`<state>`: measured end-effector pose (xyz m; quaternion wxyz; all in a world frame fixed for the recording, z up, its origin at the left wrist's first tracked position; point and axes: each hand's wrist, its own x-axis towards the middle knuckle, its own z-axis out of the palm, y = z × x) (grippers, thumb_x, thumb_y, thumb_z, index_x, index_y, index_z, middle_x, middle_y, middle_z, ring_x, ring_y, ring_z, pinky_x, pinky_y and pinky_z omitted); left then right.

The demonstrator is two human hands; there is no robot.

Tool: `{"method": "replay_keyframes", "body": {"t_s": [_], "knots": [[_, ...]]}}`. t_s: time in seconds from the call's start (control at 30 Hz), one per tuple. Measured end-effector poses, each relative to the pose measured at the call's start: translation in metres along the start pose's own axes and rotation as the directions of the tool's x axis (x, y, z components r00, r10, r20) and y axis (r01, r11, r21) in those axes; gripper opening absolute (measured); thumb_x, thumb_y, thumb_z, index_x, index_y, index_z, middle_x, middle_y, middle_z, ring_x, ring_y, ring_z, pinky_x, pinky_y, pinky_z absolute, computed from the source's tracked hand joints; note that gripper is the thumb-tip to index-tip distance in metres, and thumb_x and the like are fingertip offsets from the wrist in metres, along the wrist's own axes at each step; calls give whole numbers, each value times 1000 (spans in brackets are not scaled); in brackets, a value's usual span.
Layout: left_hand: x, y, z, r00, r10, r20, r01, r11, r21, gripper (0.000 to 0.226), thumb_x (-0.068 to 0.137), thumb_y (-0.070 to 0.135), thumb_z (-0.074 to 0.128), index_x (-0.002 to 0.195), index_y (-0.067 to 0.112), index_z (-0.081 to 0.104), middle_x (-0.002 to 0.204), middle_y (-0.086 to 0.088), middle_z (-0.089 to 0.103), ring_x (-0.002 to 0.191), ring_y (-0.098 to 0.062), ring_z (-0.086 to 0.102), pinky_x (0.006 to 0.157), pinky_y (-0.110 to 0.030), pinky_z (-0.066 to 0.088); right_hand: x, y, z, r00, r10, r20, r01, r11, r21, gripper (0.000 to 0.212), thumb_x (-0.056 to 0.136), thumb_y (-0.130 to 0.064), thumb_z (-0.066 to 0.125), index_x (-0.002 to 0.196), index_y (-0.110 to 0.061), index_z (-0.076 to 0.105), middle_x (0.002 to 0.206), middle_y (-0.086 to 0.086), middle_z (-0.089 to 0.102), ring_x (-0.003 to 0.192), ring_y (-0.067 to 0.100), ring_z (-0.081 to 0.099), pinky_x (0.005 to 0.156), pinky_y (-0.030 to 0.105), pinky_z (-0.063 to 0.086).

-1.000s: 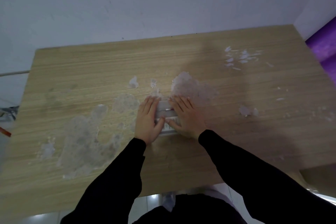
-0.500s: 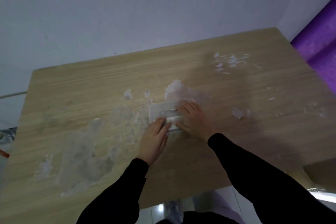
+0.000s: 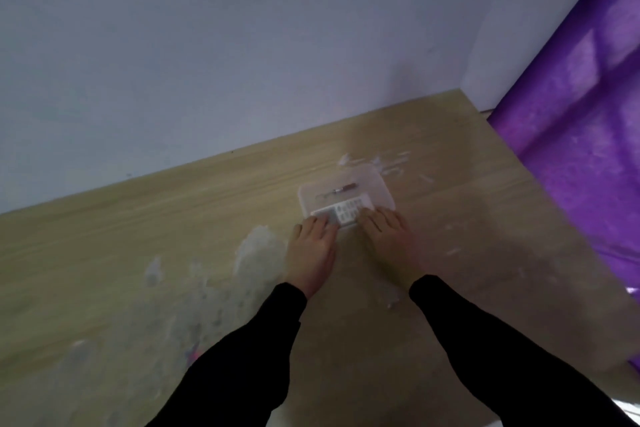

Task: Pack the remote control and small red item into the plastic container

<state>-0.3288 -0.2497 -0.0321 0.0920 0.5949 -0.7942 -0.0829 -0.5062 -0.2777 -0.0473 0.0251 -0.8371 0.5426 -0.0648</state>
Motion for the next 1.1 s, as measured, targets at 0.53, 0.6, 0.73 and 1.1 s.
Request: {"method": "replay_keyframes", "body": {"t_s": [0.53,0.6,0.73,1.1], "knots": [[216,48,26,944,106,313,-96,994,-47,73,86,13,51,147,6,13,160,-16,3,148,-27,-1,120,-41,7,106,153,0,912,404,75,-405,914,7,61,83,-18,59,140,-13,37,144,21,43,130,40,42,106,59,32],[229,50,26,931,99,352,-98,995,-21,75,88,19,53,148,7,10,160,-16,0,148,-27,-5,121,-43,4,113,163,3,911,398,107,-400,917,-11,64,88,-22,50,145,-16,22,153,17,28,140,35,27,112,57,21],[237,52,24,922,75,379,-91,996,25,79,88,23,54,149,11,5,160,-16,-5,147,-30,-10,121,-47,0,117,172,1,896,404,184,-429,896,119,72,90,-23,47,148,-22,5,160,11,7,146,31,5,115,58,7],[165,16,-12,988,-4,154,2,1000,13,68,90,25,51,147,16,16,158,-13,18,146,-29,13,118,-49,9,109,117,-36,963,263,54,-268,938,220,70,88,-25,54,146,-15,16,159,13,12,147,28,4,116,53,8]]}}
